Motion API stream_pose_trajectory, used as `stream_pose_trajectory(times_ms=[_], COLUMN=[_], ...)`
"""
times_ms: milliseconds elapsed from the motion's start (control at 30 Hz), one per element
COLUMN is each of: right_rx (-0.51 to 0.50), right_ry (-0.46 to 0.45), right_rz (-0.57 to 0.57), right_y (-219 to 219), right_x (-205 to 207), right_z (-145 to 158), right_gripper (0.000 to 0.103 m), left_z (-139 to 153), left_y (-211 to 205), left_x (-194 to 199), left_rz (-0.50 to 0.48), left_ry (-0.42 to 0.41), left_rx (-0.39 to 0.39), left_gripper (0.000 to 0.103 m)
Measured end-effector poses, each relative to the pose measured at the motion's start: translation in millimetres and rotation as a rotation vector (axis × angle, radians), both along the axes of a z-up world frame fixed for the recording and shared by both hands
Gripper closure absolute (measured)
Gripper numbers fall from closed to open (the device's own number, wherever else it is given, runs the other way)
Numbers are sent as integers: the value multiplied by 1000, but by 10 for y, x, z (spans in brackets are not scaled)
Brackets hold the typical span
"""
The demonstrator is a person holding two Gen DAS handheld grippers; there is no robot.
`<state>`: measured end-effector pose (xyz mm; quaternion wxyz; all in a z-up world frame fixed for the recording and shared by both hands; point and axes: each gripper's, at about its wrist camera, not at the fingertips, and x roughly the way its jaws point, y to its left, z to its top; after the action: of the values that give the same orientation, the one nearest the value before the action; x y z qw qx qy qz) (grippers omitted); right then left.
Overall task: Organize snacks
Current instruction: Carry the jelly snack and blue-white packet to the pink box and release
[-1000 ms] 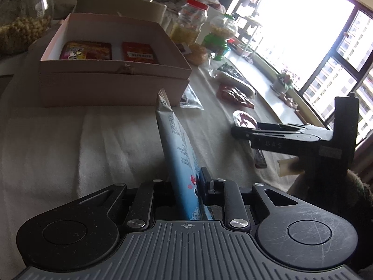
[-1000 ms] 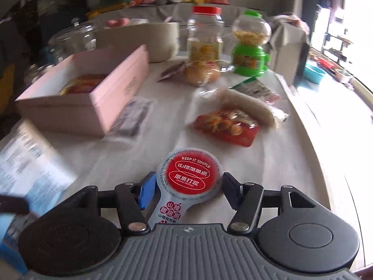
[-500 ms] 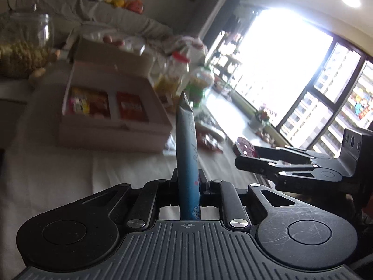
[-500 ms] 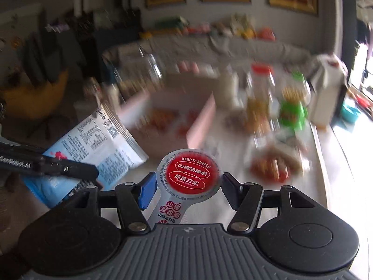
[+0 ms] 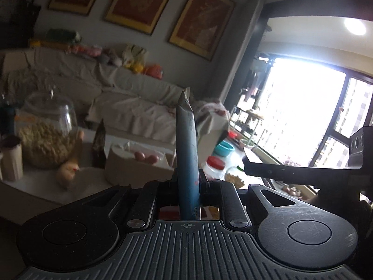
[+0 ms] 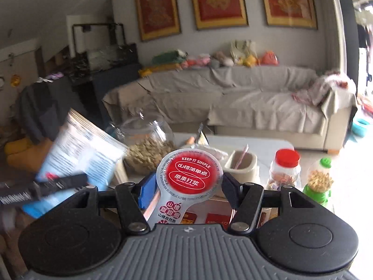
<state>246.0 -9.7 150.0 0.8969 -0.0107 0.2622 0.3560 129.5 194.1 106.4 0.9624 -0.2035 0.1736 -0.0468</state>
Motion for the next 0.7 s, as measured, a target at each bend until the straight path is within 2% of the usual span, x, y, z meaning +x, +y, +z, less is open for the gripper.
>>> stream_pose_trajectory(times_ms=[67, 200, 233, 300, 400, 567, 633, 700], right_rx=[-35, -144, -171, -207, -230, -171, -142, -116], right_ry=[32, 58, 76, 119, 177, 311, 291, 236], right_rz=[8, 21, 20, 11, 8, 78, 89, 84], right_y=[174, 459, 516, 612, 723, 726, 694, 593], right_x=[188, 425, 499, 644, 819, 931, 901, 844], right_z=[-185, -727, -877, -1130, -1413, -1608, -1564, -1506], right_gripper=[42, 42, 42, 42, 42, 40, 37, 34], left_z=[-372, -1087, -1211, -1348, -1361, -1227, -1121, -1034], left_y=[103, 180, 200, 243, 320, 362, 305, 205], left_x=[303, 830, 937, 1047, 1069, 866, 753, 604], left_rz=[-30, -72, -79, -80, -41, 20, 36, 8], left_ry=[67, 214, 245, 265, 220, 166, 132, 96], left_rx=[-72, -153, -171, -158, -94, -72, -46, -40], left_gripper=[86, 86, 86, 85, 84, 84, 84, 84])
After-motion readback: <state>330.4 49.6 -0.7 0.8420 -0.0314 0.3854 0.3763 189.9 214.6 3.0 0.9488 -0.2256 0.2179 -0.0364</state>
